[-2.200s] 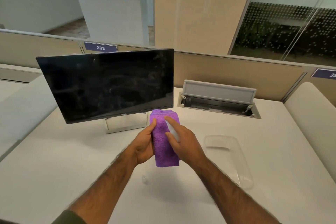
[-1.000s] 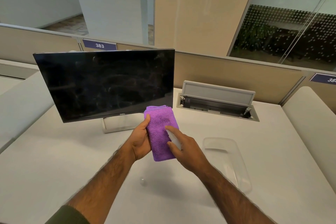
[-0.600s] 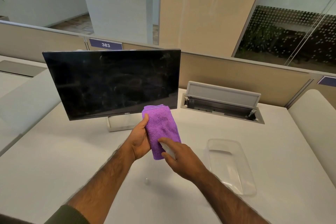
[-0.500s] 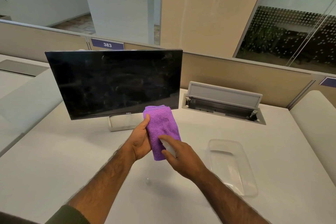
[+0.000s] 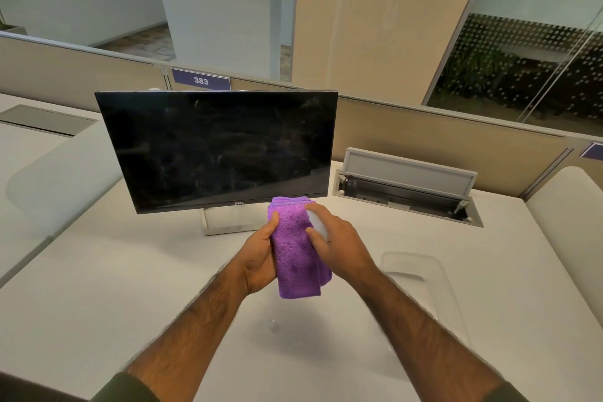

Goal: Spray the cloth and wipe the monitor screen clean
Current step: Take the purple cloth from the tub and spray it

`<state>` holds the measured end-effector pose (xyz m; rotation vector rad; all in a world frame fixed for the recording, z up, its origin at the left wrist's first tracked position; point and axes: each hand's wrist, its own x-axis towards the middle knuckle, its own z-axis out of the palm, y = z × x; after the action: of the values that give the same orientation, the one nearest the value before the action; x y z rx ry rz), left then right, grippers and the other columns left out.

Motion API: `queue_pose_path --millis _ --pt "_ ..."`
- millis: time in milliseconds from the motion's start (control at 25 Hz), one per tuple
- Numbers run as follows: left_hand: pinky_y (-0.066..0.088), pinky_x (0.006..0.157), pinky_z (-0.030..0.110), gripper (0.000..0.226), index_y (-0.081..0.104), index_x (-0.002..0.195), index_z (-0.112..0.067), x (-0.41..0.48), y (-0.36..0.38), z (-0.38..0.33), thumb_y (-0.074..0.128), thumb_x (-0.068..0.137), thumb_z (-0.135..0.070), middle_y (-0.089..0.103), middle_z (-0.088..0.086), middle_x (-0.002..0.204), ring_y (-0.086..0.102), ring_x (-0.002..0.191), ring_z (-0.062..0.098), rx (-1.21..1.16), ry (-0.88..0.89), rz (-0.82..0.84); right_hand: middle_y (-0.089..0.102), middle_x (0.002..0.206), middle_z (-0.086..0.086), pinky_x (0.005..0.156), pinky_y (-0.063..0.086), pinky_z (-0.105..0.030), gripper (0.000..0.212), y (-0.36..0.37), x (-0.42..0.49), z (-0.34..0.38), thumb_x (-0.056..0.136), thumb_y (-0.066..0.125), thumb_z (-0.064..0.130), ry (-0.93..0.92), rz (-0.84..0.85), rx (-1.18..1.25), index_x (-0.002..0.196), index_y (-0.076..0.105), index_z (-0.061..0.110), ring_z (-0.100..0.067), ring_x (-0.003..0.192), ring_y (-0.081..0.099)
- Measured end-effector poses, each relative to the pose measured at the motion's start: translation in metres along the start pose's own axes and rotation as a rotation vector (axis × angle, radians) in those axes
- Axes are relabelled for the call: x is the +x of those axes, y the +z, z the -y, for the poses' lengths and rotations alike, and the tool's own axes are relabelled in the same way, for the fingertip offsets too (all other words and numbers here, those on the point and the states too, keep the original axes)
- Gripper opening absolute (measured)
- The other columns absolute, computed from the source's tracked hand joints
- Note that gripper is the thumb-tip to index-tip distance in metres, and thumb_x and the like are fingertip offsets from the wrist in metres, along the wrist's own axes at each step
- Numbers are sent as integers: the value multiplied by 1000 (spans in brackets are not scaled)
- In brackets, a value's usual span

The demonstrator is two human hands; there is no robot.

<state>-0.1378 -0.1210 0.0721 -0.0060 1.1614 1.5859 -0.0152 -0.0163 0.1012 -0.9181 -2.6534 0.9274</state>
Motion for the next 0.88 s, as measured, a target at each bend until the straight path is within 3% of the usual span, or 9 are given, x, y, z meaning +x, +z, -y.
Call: queue_pose_path --millis 120,280,440,600,680,760,880 --pt "51 106 53 53 58 146 -11 0 -3 -1 41 110 -46 68 19 136 66 121 37 -29 1 9 45 156 3 110 43 -37 52 5 -5 8 104 45 43 -36 37 47 154 31 35 -23 134 52" --pt "55 101 48 56 58 146 -8 -1 -10 -4 42 110 -48 71 18 134 68 121 34 -58 -3 40 50 151 5 104 45 -30 48 19 -17 20 105 45 38 -140 105 17 152 34 37 -20 127 56" --pt "59 92 45 56 59 145 -9 -4 -14 -6 40 109 -49 73 16 128 70 116 33 -46 -7 24 55 147 4 100 44 -26 45 30 -22 18 105 45 38 -156 70 -1 149 38 35 -18 123 58" --pt "59 91 48 55 58 146 -11 -5 -18 -6 41 109 -47 71 17 132 69 116 34 -45 7 -4 43 155 9 107 43 -30 56 32 -24 11 103 44 47 -119 4 88 155 27 35 -14 127 54" --pt "59 90 49 53 59 144 -12 -5 -21 -5 40 110 -47 71 16 129 70 113 34 -33 13 -18 53 144 9 102 52 -35 57 33 -27 2 98 48 55 -72 -93 210 150 36 32 -12 116 58" --pt "57 91 48 52 61 142 -12 -5 -26 -4 41 109 -47 71 16 127 69 112 34 -27 9 -35 66 121 7 90 58 -41 51 38 -31 -16 91 55 60 9 -218 272 128 54 26 -14 101 63" --pt "59 86 45 48 62 139 -13 -5 -36 -4 41 109 -46 72 15 124 71 110 33 -23 4 -47 68 103 10 82 59 -41 30 48 -36 -42 88 72 45 172 -309 297 107 58 27 -15 91 65"
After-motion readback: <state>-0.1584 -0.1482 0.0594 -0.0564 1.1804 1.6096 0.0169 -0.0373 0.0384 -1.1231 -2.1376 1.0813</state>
